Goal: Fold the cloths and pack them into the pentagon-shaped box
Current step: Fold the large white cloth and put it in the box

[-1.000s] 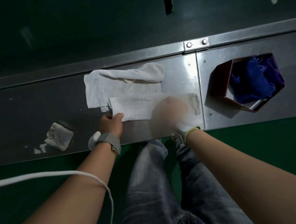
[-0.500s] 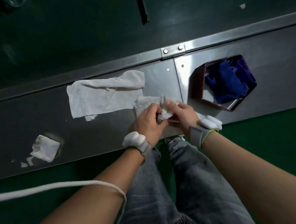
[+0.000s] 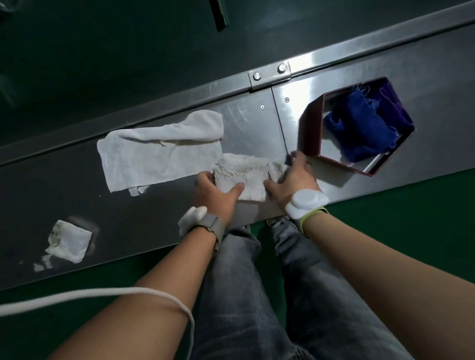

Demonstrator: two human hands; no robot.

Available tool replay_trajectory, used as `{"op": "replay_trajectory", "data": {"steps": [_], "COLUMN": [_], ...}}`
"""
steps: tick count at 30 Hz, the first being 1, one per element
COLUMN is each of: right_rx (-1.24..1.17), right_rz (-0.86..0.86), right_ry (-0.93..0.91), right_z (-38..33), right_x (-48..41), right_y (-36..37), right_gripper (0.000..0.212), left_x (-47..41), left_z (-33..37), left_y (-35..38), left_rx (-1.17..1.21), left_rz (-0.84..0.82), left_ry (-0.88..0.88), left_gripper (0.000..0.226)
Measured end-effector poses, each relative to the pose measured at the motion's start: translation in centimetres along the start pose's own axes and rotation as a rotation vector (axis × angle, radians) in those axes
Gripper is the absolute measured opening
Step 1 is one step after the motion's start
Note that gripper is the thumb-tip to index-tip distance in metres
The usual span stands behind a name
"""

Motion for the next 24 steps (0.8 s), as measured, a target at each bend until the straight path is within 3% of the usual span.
{"op": "replay_trajectory", "data": {"steps": [3, 7, 12, 14, 18, 21, 24], "right_rx": [0.112, -0.010, -0.468, -0.524, -0.387, -0.335, -0.219], "right_rz": [-0.122, -0.284, -0.361, -0.397, -0.412, -0.364, -0.281], "right_ry": [-0.096, 0.061, 0.040, -0.018, -0.133, -0.133, -0.147], "right_z": [0.0, 0.2, 1.3, 1.7, 2.5, 3.0, 3.4], "right_x": [-0.4, 0.3, 4.2, 5.0, 4.8, 3.4, 1.2], "right_y": [0.9, -0.8, -6.7, -10.6, -16.8, -19.8, -20.8], "right_gripper": [0.059, 0.040, 0.027, 0.036, 0.081, 0.056, 0.053], "left_x": [-1.0, -0.5, 1.7, 2.6, 2.8, 2.6, 2.0], "left_z": [0.3, 0.3, 2.7, 5.8, 12.3, 17.1, 20.0], "left_y": [0.2, -1.4, -3.7, -3.4, -1.1, 1.1, 3.0], "left_rx": [0.017, 0.048, 0.139, 0.186, 0.154, 0.056, -0.114], "left_rz": [-0.125, -0.344, -0.419, -0.531, -0.644, -0.662, -0.664], "left_ry": [-0.077, -0.102, 0.121, 0.203, 0.411, 0.530, 0.615], "left_gripper": [0.051, 0.022, 0.022, 0.028, 0.035, 0.036, 0.031]}}
Point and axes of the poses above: each hand's wrist, its own x-axis away from the middle knuckle, its own y-axis out of the palm, z = x × y, the point moved 1 cm from there along -x, towards the middle knuckle, and after that the axes turned 5 degrees about -x, right-handed, at the moved point
